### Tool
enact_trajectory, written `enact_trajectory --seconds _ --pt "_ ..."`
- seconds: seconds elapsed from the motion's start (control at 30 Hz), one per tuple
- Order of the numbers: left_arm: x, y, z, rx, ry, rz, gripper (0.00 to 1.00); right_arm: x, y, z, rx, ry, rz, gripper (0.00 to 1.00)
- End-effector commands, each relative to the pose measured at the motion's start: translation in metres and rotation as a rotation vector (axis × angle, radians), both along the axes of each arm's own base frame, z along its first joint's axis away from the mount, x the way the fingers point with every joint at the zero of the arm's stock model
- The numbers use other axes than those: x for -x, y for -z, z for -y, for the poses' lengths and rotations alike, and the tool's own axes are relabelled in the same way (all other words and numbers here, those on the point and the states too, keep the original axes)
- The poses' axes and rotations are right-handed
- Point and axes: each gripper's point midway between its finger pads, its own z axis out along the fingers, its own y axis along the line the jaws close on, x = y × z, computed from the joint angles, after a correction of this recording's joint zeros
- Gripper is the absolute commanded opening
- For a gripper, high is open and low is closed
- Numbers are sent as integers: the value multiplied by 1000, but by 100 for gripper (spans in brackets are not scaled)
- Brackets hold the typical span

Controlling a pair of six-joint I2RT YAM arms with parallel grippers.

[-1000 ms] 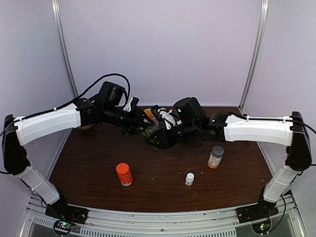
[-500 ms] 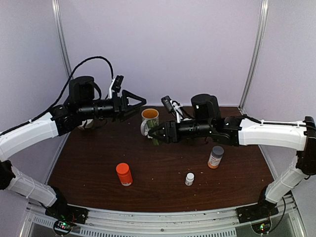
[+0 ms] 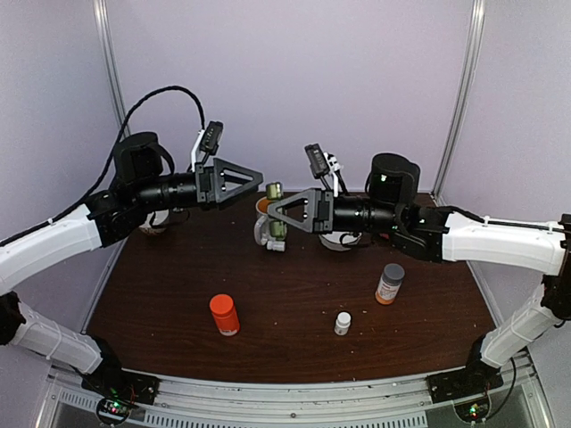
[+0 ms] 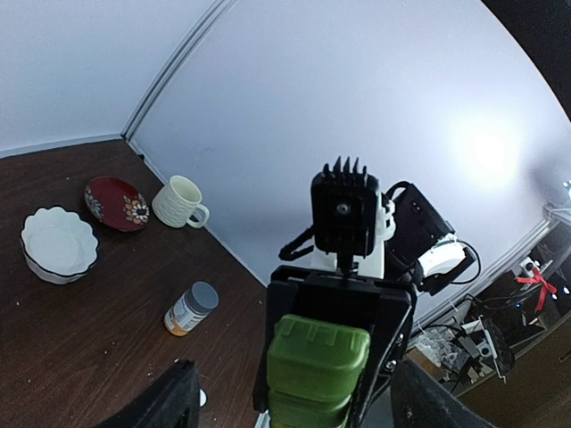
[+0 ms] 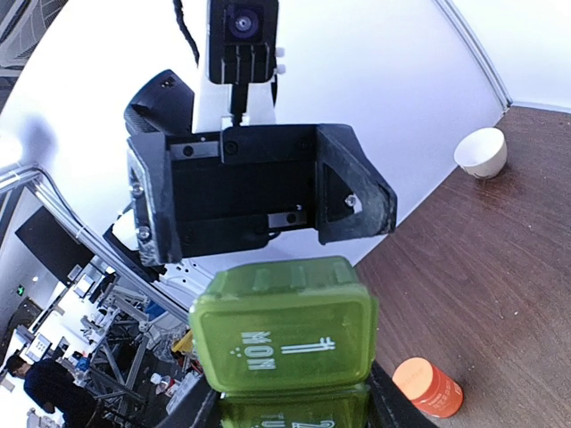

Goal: Sort the pills into containers
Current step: Open the lid of the pill container.

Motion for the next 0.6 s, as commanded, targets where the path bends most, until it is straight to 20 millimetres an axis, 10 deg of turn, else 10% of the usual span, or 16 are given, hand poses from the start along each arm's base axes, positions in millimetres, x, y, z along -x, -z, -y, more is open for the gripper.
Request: enact_trajectory --seconds 0.0,0.57 --pt "11 -18 6 79 89 57 74 8 -29 8 -95 -28 13 37" --pt "16 -5 20 82 183 0 69 7 -27 0 -103 -56 -11 37"
